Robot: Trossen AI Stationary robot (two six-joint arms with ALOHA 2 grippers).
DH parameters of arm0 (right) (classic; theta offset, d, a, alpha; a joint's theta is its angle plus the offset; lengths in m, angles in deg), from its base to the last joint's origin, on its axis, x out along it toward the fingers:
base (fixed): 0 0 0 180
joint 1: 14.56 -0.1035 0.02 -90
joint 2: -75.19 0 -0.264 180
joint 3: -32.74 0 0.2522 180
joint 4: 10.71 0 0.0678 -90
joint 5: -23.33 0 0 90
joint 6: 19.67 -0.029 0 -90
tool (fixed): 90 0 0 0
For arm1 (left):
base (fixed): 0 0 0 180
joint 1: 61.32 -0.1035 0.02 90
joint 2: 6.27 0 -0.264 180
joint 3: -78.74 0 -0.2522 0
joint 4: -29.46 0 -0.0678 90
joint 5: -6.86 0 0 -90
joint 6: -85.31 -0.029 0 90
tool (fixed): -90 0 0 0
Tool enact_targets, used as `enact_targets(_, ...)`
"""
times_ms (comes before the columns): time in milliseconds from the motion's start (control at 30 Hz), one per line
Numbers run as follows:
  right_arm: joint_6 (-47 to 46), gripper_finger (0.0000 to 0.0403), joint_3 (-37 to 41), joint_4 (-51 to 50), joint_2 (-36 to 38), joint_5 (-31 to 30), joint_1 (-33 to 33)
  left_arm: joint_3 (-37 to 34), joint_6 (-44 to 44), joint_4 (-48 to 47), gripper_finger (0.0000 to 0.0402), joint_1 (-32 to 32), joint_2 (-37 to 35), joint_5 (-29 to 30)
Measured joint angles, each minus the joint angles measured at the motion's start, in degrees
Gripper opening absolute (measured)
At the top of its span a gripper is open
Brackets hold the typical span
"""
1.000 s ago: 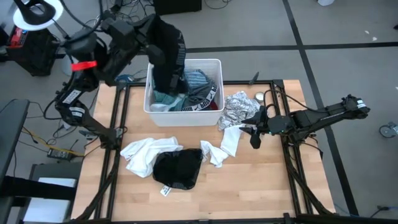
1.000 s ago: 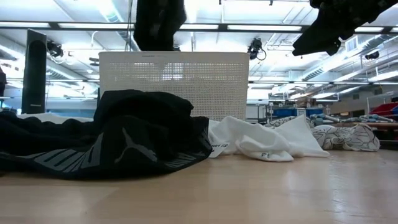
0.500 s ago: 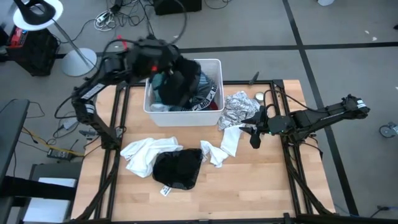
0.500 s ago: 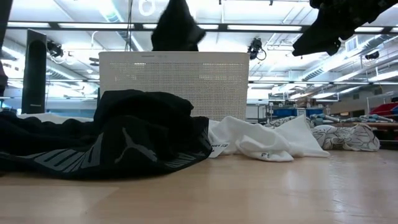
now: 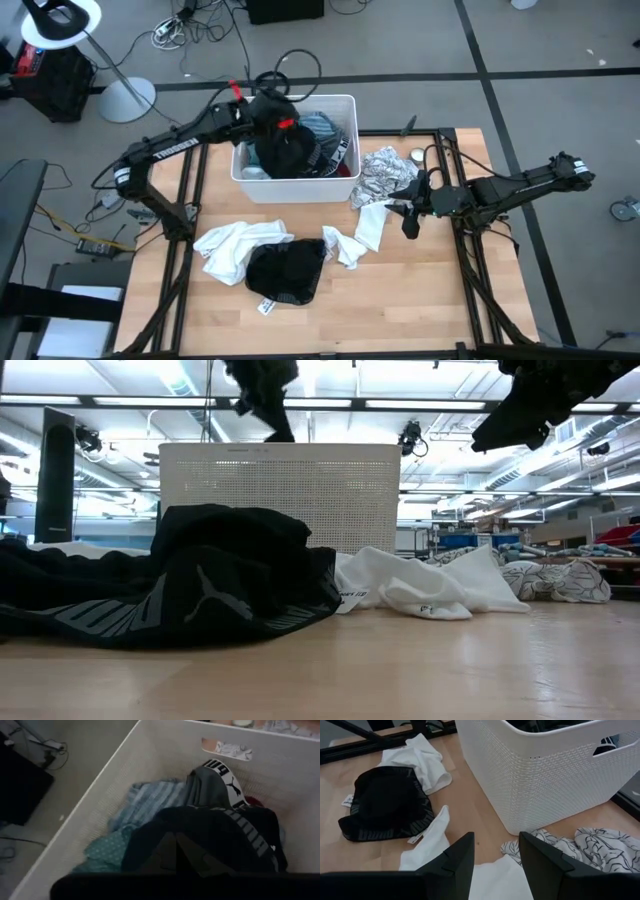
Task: Sort clothes
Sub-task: Put the black boxer into the white laundry bin
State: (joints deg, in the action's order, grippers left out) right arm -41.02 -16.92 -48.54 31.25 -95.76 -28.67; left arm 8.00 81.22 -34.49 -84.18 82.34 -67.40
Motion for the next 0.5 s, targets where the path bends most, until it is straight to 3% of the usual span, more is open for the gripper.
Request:
enact_targets(300,-1.45,0.0155,0.0,-0.03,0.0,0.32,0.0,-23.29,2.22,21.87,0.0001,-1.89,-7.56,-2.75)
enact_targets(500,-1.43,0.0155,0.0,-0.05,0.0,0.29,0.0,-31.96,3.39,33.51,0.0018,-1.96,-6.96,0.09)
